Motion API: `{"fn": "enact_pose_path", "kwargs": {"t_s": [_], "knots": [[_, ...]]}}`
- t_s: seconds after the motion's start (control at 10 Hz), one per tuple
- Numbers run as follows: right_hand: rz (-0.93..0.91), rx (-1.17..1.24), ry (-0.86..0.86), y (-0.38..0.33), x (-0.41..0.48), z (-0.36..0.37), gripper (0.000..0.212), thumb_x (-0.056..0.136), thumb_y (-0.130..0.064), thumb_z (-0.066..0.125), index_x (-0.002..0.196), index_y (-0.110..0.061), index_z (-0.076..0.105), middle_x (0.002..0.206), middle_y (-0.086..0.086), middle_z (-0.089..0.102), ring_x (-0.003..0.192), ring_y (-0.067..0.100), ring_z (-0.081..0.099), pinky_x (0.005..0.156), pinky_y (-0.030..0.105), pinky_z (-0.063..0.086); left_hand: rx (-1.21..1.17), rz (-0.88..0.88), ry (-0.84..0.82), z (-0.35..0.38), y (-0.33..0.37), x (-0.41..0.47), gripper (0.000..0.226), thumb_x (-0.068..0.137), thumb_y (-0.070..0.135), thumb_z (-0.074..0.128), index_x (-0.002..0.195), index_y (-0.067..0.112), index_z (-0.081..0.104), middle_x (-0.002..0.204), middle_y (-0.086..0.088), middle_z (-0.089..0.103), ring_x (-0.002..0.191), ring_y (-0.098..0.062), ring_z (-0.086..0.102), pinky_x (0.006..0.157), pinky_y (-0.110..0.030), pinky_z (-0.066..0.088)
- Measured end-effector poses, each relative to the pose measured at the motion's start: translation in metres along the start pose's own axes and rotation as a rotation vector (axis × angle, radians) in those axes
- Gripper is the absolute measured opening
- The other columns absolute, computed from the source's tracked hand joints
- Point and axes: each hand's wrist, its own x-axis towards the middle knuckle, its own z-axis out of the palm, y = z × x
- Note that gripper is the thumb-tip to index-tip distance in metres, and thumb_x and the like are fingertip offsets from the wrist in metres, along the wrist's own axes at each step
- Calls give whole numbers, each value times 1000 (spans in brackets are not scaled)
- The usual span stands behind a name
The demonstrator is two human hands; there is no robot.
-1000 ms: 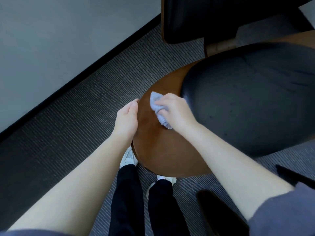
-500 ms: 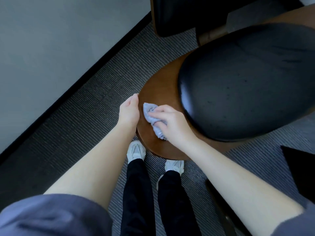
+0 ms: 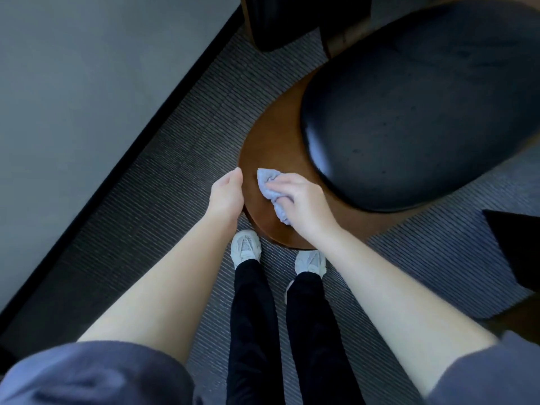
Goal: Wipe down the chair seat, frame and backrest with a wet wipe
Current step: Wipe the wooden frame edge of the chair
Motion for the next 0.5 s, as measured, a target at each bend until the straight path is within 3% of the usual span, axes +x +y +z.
{"fn": "enact_pose_path", "kwargs": {"t_s": [0.1,0.2,0.3,0.4,0.5], "knots": [[112,36,-24,21,-46,-16,32,89,5,52,109,-9,72,116,-4,60,107,5,54,90,5,35,49,1,-46,-1,15,-26,32,97,32,43,95,10,66,95,-6,68,85,-22,62,81,-38,54],[315,18,80,47,-52,-27,31,88,5,53,111,-7,71,120,2,62,110,15,57,88,-1,31,82,-4,-60,-2,16,-26,32,105,21,36,98,15,67,98,-5,72,84,-19,69,80,-36,58],[396,45,130,39,-26,-21,28,92,-1,51,113,-4,68,115,13,64,96,14,60,78,6,39,100,9,-52,-3,15,-19,32,105,20,37,102,13,69,98,-6,74,89,-22,70,90,-43,56],[334,35,115,27,-19,-7,25,93,-5,48,106,7,65,108,20,63,90,17,57,74,14,43,118,0,-38,-3,14,-20,33,105,22,37,109,12,68,102,-5,74,95,-23,70,93,-44,54],[323,-131,120,45,-56,-17,24,92,-5,51,107,-5,69,110,8,64,93,4,58,87,12,41,159,-10,-49,-3,19,-23,31,105,22,37,102,14,67,100,-6,73,94,-24,70,91,-45,56]]}}
